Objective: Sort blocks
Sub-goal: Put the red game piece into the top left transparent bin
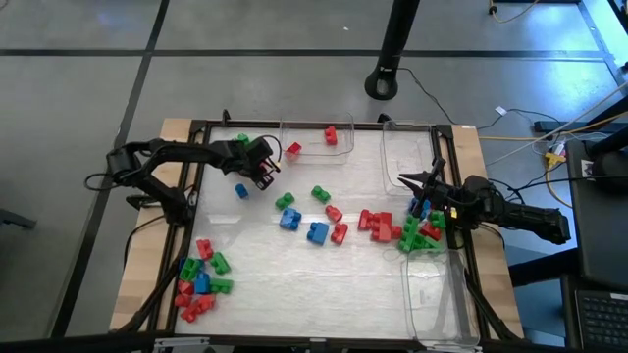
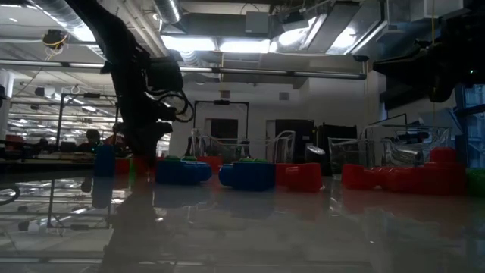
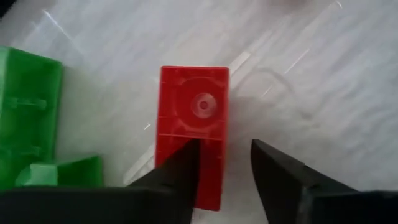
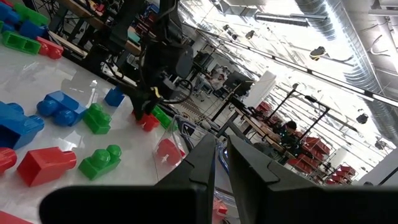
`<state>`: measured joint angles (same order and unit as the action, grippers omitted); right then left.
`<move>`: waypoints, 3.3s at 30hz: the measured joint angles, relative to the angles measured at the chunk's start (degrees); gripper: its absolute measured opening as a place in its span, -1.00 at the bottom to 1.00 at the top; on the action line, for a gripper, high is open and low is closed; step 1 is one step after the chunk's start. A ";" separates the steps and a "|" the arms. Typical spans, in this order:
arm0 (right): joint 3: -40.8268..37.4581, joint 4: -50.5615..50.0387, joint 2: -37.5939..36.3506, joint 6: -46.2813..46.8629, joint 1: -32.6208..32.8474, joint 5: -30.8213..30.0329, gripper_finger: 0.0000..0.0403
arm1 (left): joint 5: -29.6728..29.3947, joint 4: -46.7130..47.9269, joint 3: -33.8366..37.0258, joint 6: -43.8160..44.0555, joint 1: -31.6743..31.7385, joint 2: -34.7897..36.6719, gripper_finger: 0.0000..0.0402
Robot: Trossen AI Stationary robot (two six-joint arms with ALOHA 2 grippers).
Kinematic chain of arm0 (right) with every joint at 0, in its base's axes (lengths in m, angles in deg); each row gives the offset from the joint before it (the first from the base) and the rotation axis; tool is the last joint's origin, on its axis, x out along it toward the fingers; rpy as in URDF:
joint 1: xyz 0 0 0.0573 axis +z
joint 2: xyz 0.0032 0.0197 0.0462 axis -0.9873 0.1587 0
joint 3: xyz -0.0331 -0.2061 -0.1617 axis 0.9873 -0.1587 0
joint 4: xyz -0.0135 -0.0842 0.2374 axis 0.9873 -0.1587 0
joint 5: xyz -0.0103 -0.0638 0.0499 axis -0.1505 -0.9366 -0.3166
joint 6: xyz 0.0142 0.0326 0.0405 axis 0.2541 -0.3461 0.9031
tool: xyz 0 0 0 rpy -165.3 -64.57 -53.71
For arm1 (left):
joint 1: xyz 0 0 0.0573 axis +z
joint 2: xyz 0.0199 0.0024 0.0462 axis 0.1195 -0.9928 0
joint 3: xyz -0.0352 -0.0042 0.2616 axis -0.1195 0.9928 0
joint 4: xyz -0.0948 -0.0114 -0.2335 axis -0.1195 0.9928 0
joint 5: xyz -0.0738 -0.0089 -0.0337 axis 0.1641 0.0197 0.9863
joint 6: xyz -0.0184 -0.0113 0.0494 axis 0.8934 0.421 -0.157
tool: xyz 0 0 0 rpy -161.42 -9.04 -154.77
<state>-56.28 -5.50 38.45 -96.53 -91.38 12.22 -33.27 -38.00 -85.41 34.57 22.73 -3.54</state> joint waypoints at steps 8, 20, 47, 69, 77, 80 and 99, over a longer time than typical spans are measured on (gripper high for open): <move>0.01 -0.02 -0.01 0.00 -0.01 0.00 -0.78 | -0.45 -0.26 -0.02 -1.66 0.04 0.20 -0.94; 0.00 -0.34 0.00 0.00 -0.01 0.00 -0.78 | 0.09 7.34 -6.59 -4.69 -5.55 6.54 -0.95; -0.01 0.02 -0.02 0.02 0.00 -0.02 -0.78 | -0.06 -42.10 -7.39 -15.04 -4.82 -3.26 -0.91; -0.01 -0.12 0.00 0.00 0.00 0.00 -0.78 | -0.07 -16.03 -18.55 -14.76 -3.41 -2.76 0.05; -0.01 -0.83 0.00 0.00 -0.02 -0.02 -0.78 | -4.57 4.44 -22.08 -7.26 -9.09 5.47 0.10; -0.01 -0.80 0.00 0.00 -0.01 -0.01 -0.78 | -9.40 13.07 -22.08 -1.92 -12.28 7.89 0.10; -0.01 0.26 -0.01 0.00 -0.01 -0.02 -0.78 | -21.77 30.62 -16.96 23.17 -18.53 -2.05 0.10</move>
<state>-56.29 -5.24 38.44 -96.53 -91.38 12.20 -55.04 -7.38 -102.37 57.74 4.19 -5.60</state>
